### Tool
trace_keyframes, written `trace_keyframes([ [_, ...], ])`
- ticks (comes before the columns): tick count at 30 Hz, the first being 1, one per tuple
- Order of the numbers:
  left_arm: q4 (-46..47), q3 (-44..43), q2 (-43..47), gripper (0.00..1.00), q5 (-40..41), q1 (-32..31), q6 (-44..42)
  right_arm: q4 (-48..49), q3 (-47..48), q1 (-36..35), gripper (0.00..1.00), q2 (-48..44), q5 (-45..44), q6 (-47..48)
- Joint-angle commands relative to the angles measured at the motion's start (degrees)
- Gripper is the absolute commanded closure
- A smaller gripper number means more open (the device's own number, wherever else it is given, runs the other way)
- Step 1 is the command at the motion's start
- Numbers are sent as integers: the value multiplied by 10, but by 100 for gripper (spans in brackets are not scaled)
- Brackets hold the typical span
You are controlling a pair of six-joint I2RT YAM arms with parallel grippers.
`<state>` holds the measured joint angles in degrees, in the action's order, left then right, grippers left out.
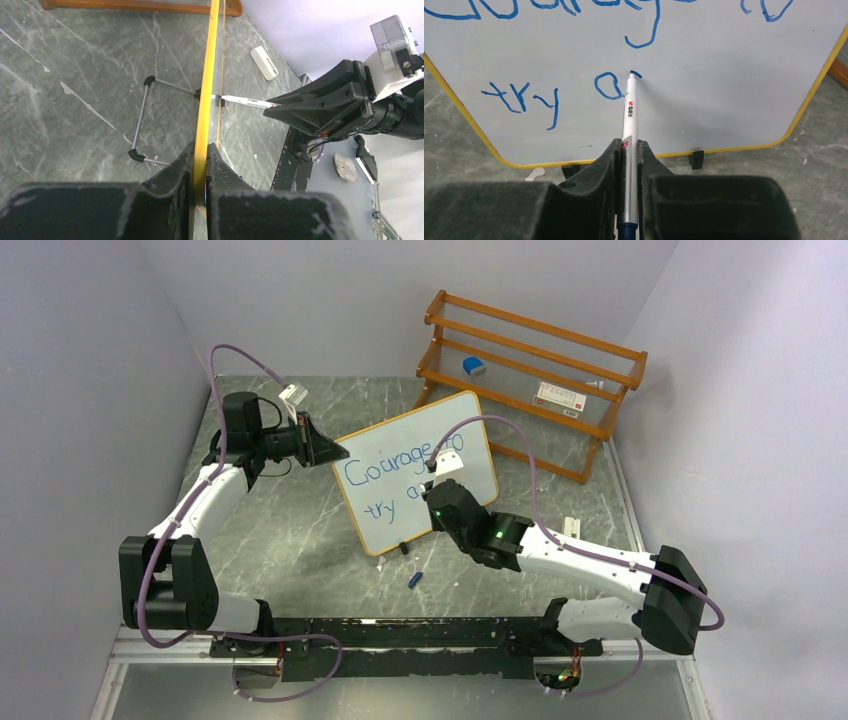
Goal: Write a sentence on the whiteboard
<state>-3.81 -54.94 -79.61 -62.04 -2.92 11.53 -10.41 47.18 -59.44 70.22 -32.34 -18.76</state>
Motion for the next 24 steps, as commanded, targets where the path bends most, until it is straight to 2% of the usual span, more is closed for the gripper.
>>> trace_keyframes([
  [1,-42,5,-19,95,47,-17,-30,7,1,3,100,0,20,2],
  [24,-42,5,-21,95,47,-17,-31,-49,-5,2,100,4,20,-6],
])
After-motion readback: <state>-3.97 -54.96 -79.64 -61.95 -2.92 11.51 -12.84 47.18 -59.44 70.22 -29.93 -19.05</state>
